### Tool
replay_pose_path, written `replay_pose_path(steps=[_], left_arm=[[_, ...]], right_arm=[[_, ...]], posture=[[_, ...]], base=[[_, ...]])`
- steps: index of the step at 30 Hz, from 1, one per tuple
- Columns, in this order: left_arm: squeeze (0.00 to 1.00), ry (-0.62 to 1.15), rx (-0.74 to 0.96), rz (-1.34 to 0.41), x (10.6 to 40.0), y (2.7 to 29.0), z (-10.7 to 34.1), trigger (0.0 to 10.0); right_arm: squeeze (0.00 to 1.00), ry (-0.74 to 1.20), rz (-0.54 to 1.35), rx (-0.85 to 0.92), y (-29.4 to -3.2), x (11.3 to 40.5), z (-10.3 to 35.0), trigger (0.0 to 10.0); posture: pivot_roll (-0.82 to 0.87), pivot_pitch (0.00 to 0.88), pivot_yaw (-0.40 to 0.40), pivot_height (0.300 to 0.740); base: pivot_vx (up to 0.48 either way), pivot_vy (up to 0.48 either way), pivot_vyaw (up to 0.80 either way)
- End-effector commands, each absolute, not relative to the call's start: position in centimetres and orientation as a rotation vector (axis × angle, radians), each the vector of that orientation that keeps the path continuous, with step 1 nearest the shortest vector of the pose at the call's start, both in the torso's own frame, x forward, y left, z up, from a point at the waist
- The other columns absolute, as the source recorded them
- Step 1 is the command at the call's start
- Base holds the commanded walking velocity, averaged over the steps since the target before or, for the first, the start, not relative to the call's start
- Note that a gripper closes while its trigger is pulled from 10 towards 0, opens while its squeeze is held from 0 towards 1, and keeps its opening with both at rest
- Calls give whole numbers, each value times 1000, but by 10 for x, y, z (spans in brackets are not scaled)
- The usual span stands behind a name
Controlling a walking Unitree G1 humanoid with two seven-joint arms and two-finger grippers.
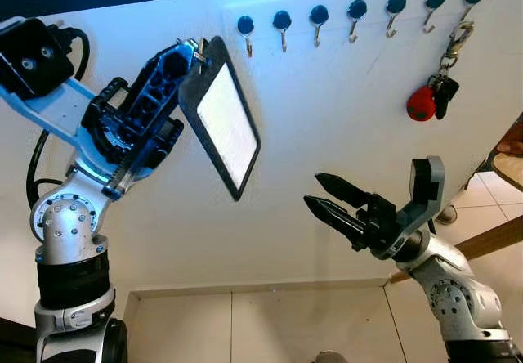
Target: Hang keys on a hook
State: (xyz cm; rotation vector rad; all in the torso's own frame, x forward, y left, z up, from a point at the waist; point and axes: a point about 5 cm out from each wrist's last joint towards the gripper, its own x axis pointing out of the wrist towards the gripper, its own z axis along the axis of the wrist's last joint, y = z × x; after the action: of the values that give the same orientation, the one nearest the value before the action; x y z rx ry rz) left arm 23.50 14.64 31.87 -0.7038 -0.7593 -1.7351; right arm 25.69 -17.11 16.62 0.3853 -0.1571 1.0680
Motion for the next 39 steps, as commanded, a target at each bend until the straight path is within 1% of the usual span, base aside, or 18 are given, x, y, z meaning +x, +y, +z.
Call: replay_pose_path(steps=[1, 5, 6, 8, 10, 12, 13, 14, 15, 18, 24, 26, 34, 39], left_arm=[[0, -771, -704, -1754, 232, 149, 320, 10000], [0, -756, -702, -1731, 234, 151, 317, 10000], [0, -735, -689, -1678, 239, 152, 314, 10000], [0, -713, -683, -1630, 245, 152, 311, 10000], [0, -713, -683, -1630, 245, 152, 311, 10000], [0, -686, -674, -1570, 253, 152, 308, 10000], [0, -686, -674, -1570, 253, 152, 308, 10000], [0, -667, -662, -1518, 260, 151, 305, 10000], [0, -667, -662, -1518, 260, 151, 305, 10000], [0, -596, -628, -1376, 280, 146, 296, 10000], [0, -542, -589, -1319, 289, 139, 291, 10000], [0, -509, -559, -1298, 293, 132, 288, 10000], [0, -485, -514, -1265, 297, 131, 287, 10000], [0, -464, -432, -1137, 312, 129, 289, 10000]], right_arm=[[0, -165, 1108, 394, -164, 256, 170, 10000], [0, -164, 1108, 391, -163, 256, 170, 10000], [0, -159, 1105, 386, -162, 256, 169, 10000], [0, -158, 1103, 384, -162, 257, 169, 10000], [0, -158, 1103, 384, -162, 257, 169, 10000], [0, -157, 1101, 382, -162, 257, 169, 10000], [0, -157, 1101, 382, -162, 257, 169, 10000], [0, -156, 1098, 380, -162, 257, 169, 10000], [0, -156, 1098, 380, -162, 257, 169, 10000], [0, -154, 1089, 371, -163, 259, 168, 10000], [0, -151, 1081, 364, -163, 260, 168, 10000], [0, -150, 1073, 361, -163, 261, 167, 10000], [0, -150, 1065, 359, -164, 261, 167, 10000], [0, -153, 1053, 362, -163, 262, 166, 10000]], posture=[[-194, 119, 120, 740], [-194, 119, 120, 740], [-194, 117, 120, 740], [-194, 117, 120, 740], [-194, 117, 120, 740], [-195, 112, 120, 740], [-195, 112, 120, 740], [-195, 112, 120, 740], [-195, 112, 120, 740], [-197, 105, 120, 740], [-202, 99, 120, 740], [-204, 102, 123, 740], [-202, 107, 127, 740], [-198, 109, 133, 740]], base=[[0, 0, 0], [0, 0, 0], [0, 0, 0], [0, 0, 0], [0, 0, 0], [0, 0, 0], [0, 0, 0], [0, 0, 0], [0, 0, 0], [0, 0, 0], [0, 0, 0], [0, 0, 0], [0, 0, 0], [0, 0, 0]])
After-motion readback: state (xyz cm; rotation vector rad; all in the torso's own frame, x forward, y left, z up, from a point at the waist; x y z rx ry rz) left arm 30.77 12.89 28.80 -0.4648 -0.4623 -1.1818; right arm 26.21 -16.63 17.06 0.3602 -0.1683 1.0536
